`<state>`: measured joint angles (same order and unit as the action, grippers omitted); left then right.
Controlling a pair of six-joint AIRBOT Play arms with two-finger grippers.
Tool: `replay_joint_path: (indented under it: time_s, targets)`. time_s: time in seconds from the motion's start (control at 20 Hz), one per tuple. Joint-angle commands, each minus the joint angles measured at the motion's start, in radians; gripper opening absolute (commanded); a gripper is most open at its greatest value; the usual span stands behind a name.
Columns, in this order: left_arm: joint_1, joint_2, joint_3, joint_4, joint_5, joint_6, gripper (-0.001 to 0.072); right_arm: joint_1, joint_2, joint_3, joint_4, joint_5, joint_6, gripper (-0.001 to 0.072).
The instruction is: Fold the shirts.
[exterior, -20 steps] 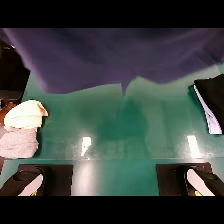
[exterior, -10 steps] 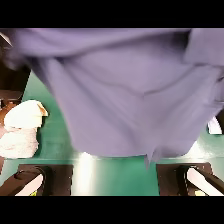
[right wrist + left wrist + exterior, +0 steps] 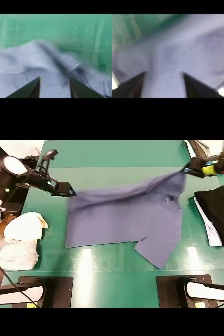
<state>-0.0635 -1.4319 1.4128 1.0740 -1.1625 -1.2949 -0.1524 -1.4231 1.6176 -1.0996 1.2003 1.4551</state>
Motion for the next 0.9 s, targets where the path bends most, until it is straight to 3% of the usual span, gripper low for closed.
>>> replay_joint_path:
  time_s: [0.0,0.2,0.35,0.5,0.85]
  targets:
    - [0.044,-0.058,0.000,0.002,0.034,-0.016,0.0588,0.030,-0.106,0.058,0.001,-0.026,0.014,0.0418]
    - [0.216,-0.035,0.055,-0.088,-0.177,-0.059,0.0587,-0.011,-0.103,0.160,0.009,0.089,0.013,0.0408]
    - [0.300,0.019,-0.043,-0.095,-0.244,-0.048,0.0587,-0.033,-0.059,0.165,0.008,0.175,0.003,0.0407]
    - [0.305,0.114,-0.301,-0.103,-0.216,0.011,0.0587,-0.026,-0.011,0.158,0.008,0.253,-0.025,0.0407]
    - [0.305,0.202,-0.762,-0.189,-0.093,0.076,0.0587,-0.016,0.142,-0.043,0.009,0.146,-0.041,0.0407]
